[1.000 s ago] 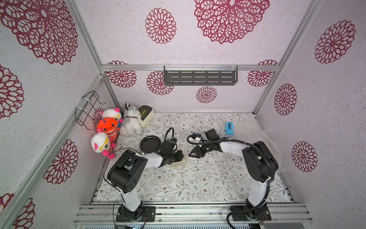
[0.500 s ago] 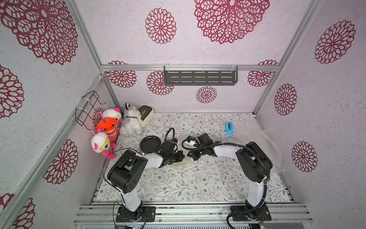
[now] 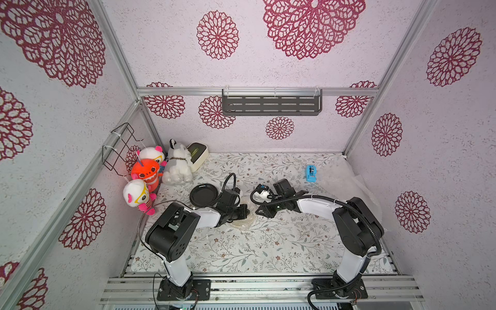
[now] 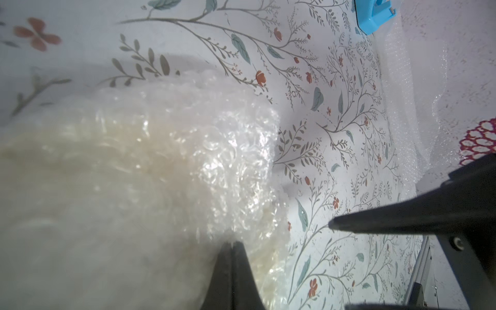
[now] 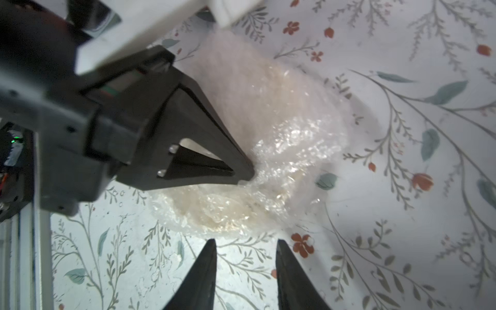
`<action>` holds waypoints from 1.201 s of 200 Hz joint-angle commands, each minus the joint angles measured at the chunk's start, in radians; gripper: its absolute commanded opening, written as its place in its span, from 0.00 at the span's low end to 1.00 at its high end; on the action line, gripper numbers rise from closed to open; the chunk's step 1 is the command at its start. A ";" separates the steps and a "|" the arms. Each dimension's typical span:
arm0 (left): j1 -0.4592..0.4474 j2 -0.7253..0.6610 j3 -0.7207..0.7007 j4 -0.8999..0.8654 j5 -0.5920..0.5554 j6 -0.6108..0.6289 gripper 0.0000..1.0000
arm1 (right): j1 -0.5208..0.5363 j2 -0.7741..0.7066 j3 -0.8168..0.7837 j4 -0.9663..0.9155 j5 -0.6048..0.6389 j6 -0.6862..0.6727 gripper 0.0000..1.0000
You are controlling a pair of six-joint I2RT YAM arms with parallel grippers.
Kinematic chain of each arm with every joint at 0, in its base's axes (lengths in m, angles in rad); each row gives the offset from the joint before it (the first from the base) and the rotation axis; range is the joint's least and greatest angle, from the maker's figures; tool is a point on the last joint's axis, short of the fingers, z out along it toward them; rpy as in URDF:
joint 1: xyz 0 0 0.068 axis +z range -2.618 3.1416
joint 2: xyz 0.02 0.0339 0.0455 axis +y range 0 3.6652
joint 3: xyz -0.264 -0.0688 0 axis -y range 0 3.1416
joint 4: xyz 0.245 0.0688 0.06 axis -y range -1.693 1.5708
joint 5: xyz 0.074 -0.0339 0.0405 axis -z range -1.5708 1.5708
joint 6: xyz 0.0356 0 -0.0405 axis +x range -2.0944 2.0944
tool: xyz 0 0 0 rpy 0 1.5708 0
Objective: Wrap dinner plates in bubble wrap
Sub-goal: Stick the tape on the bubble wrap.
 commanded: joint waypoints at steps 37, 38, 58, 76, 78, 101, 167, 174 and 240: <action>0.005 0.014 -0.019 -0.055 -0.008 0.006 0.00 | 0.012 0.140 0.167 -0.170 -0.112 -0.198 0.33; 0.005 0.014 -0.019 -0.055 -0.008 0.006 0.00 | 0.012 0.142 0.169 -0.173 -0.112 -0.198 0.33; 0.005 0.011 -0.022 -0.055 -0.010 0.006 0.00 | 0.013 0.161 0.175 -0.197 -0.090 -0.203 0.30; 0.005 0.012 -0.020 -0.053 -0.006 0.006 0.00 | 0.013 0.168 0.189 -0.232 -0.119 -0.208 0.22; 0.005 0.012 -0.020 -0.053 -0.006 0.006 0.00 | 0.013 0.167 0.190 -0.236 -0.124 -0.209 0.20; 0.005 0.012 -0.022 -0.053 -0.007 0.005 0.00 | 0.009 0.140 0.181 -0.258 -0.159 -0.183 0.06; 0.005 0.012 -0.022 -0.052 -0.005 0.006 0.00 | -0.037 0.201 0.157 -0.304 -0.095 0.117 0.00; 0.006 0.013 -0.022 -0.052 -0.003 0.006 0.00 | -0.042 0.223 0.167 -0.316 -0.065 0.154 0.00; 0.006 0.032 -0.010 -0.052 0.015 0.008 0.00 | -0.042 0.232 0.167 -0.232 0.089 0.386 0.13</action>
